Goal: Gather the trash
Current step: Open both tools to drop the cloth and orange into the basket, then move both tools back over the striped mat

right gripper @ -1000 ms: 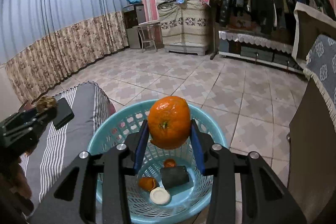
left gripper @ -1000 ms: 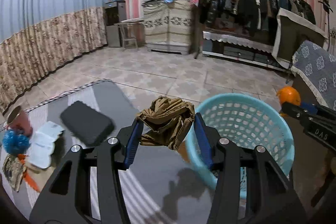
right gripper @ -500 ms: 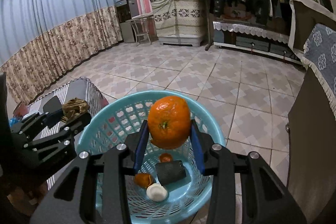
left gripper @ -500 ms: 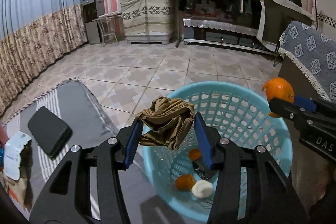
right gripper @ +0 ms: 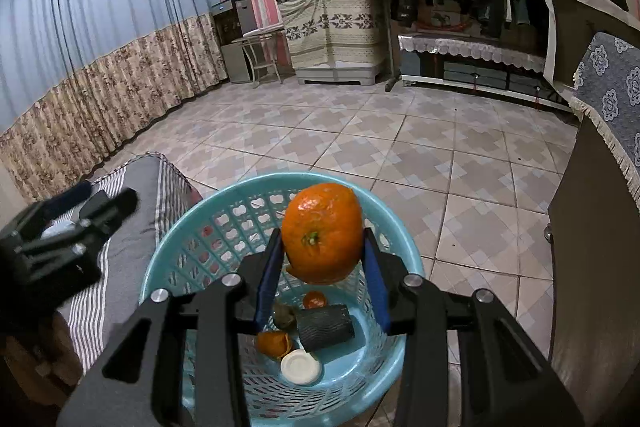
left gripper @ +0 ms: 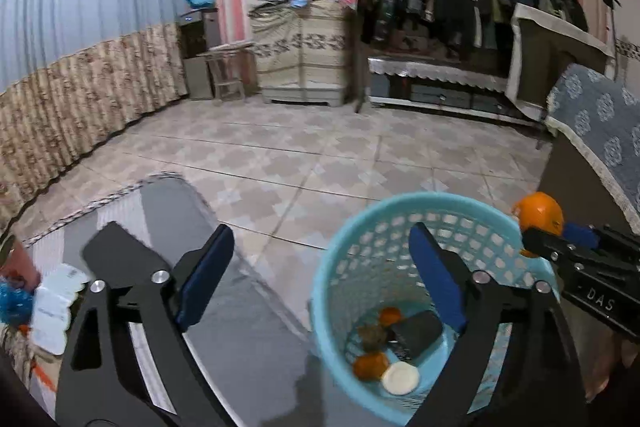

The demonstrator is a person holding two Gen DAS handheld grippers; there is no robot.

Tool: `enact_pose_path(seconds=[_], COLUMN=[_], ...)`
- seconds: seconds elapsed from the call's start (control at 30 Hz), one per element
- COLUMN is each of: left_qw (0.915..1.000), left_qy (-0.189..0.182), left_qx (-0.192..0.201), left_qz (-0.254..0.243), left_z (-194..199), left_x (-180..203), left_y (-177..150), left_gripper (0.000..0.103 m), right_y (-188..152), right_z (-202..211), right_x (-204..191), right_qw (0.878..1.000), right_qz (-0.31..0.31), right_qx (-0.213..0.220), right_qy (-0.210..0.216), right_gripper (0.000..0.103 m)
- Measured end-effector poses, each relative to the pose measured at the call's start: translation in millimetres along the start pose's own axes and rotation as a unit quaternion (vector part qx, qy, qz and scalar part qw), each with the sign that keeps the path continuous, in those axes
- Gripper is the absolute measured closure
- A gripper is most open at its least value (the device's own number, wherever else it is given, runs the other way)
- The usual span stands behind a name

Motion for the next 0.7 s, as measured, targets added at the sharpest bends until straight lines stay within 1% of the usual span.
enact_pose_path(seconds=[0.07,0.2,0.33,0.37,0.43,0.47,0.53,0.6,0.7], left_qw=[0.9999,0.9989,0.9982,0.9981,0.9977,0.9975,0.9971,0.9968,0.9962], left_qy=[0.004,0.030,0.035,0.037,0.042,0.043,0.047,0.049,0.054], left_qx=[0.005,0.018,0.017,0.016,0.015,0.014,0.015,0.016,0.019], left_qz=[0.012,0.030,0.045,0.046,0.051,0.053,0.058,0.062,0.066], left_z=[6.7,18.8,23.6,24.1,25.6,26.0,28.0,30.1,36.4], left_x=[-9.9,-31.0,-48.1,-50.5,-57.5,-60.4,-66.4,-71.7,-80.2], left_y=[0.3,-0.8,-4.6,-5.3,-7.4,-8.2,-9.3,-9.6,-12.6], left_gripper=[0.011,0.007,0.006,0.006,0.006,0.006,0.006,0.006,0.006], right_y=[-0.1,-0.2,-0.8,-0.3,-0.4,-0.2,0.9,0.7,2.8], right_z=[-1.0,-7.0,-15.5,-17.6,-20.3,-19.8,-19.1,-18.4,-16.3], right_x=[-4.6,-16.6,-26.0,-27.3,-30.9,-33.2,-38.3,-42.4,-45.4], right_qw=[1.000,1.000,1.000,1.000,1.000,1.000,1.000,1.000,1.000], right_qz=[0.004,0.018,0.019,0.018,0.014,0.015,0.020,0.024,0.028], right_qx=[0.000,-0.003,-0.014,-0.018,-0.019,-0.016,-0.009,-0.005,0.004], right_qy=[0.002,0.003,0.010,0.012,0.013,0.010,0.002,-0.003,-0.008], right_gripper=[0.064,0.064,0.062,0.058,0.042,0.031,0.027,0.018,0.016])
Point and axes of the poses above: each gripper's, at about its wrist camera, not at the fingertips, and z roughly against the way its jaws point, x to its right, y to its top, the point moved 1 cm from there along -z, roughly the way its jaws point, and after that the axes turned 10 degrees about -x, right-handed, at the moved point
